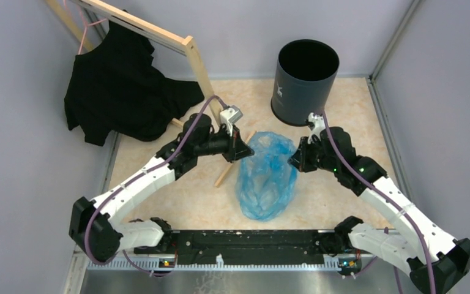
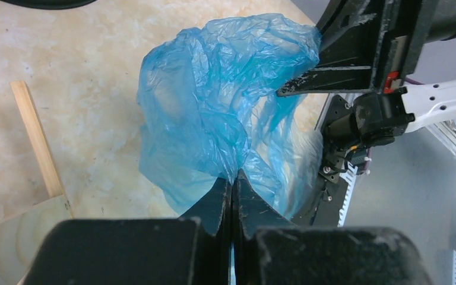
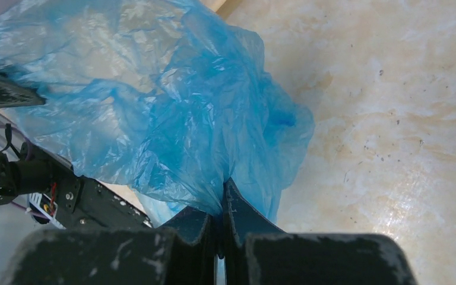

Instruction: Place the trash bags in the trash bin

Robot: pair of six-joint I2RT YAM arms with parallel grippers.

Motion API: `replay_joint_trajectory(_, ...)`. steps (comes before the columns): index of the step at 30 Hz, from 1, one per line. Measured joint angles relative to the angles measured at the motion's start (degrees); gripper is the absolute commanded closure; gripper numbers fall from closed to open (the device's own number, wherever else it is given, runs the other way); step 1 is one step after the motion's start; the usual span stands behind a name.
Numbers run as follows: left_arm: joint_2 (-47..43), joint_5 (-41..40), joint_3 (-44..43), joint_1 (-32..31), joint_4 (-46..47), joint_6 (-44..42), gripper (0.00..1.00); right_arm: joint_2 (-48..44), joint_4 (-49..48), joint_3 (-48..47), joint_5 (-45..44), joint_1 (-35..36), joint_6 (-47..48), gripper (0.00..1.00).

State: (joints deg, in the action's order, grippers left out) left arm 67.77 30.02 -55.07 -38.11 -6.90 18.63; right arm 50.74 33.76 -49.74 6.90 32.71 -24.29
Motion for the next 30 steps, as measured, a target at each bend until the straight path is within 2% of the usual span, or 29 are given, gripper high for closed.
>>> replay_joint_trajectory(3, 3.96, 0.63, -2.29, 0.00, -0.11, -1.55, 1.00, -0.24, -0.35, 0.26, 0.35, 0.00, -0.11, 0.99)
replay_joint_trajectory(9, 17.42, 3.91, -14.03, 0.46, -1.42, -3.50, 1.00, -1.55, -1.27, 0.33, 0.15, 0.00, -0.72, 0.99)
replay_joint_trajectory(16, 25.59, 8.90, -20.39, -0.66, -1.33, -5.07, 1.00, -4.68, -1.31, 2.54, -1.64, 0.00, -1.77, 0.99)
replay_joint_trajectory(23, 35.93, 10.80, -33.90, -3.04, -4.96, -9.11, 1.00, -7.85, -2.75, 3.34, -3.13, 0.00, -3.06, 1.00)
replay_joint_trajectory(26, 36.74, 8.94, -36.02, -6.45, -6.86, -11.28, 1.00, -8.70, -3.02, 3.91, -3.69, 0.00, -3.37, 1.00)
replay_joint_trajectory(30, 33.88, 6.19, -34.01, -10.95, -7.52, -12.26, 1.00, -9.75, -2.78, 4.76, -4.59, 0.00, -3.34, 1.00)
